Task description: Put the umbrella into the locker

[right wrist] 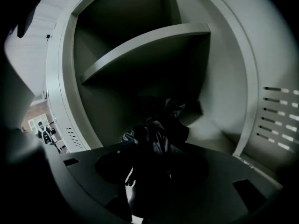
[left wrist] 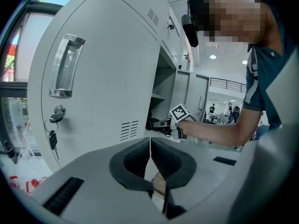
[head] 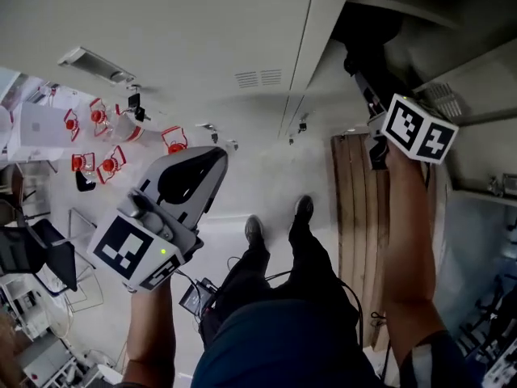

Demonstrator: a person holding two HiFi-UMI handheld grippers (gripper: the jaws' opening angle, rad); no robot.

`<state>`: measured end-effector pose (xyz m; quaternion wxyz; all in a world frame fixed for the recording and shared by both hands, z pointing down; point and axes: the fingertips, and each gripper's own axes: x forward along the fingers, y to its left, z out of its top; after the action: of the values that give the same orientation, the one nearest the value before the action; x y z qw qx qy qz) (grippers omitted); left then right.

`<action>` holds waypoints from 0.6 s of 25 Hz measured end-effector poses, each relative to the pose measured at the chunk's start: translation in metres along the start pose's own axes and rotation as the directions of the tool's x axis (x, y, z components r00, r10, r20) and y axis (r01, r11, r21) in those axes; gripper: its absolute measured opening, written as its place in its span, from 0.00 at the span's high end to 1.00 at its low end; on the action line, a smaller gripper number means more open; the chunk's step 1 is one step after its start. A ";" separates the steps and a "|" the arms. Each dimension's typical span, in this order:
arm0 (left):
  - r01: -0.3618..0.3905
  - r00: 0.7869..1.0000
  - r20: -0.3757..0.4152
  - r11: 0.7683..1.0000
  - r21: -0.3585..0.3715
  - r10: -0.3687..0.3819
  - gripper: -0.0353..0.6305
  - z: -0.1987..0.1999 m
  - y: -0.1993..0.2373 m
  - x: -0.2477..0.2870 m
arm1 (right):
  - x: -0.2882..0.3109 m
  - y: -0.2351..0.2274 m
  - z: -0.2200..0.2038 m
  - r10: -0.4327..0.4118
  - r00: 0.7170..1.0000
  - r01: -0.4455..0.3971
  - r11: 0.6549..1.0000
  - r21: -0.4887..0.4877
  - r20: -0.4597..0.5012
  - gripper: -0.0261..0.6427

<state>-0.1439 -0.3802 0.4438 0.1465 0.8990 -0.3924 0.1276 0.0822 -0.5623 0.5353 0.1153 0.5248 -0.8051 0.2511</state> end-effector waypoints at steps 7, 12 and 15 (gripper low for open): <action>-0.006 1.000 -0.005 1.000 -0.011 0.006 0.91 -0.006 -0.005 -0.006 | 0.029 0.006 0.005 -0.018 0.998 0.011 0.995 -0.104 -0.067 0.65; -0.016 1.000 0.013 1.000 -0.001 0.016 0.91 -0.001 -0.008 -0.015 | 0.038 0.007 0.011 -0.025 0.998 0.018 0.993 -0.118 -0.060 0.64; -0.029 0.999 0.026 1.000 0.010 0.029 0.91 0.008 -0.008 -0.028 | 0.031 0.009 0.011 -0.045 0.998 0.039 0.992 -0.117 -0.044 0.64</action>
<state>-0.1552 -0.3596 0.4255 0.1348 0.8957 -0.4065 0.1200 0.0624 -0.5897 0.5369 0.1699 0.5279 -0.8043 0.2135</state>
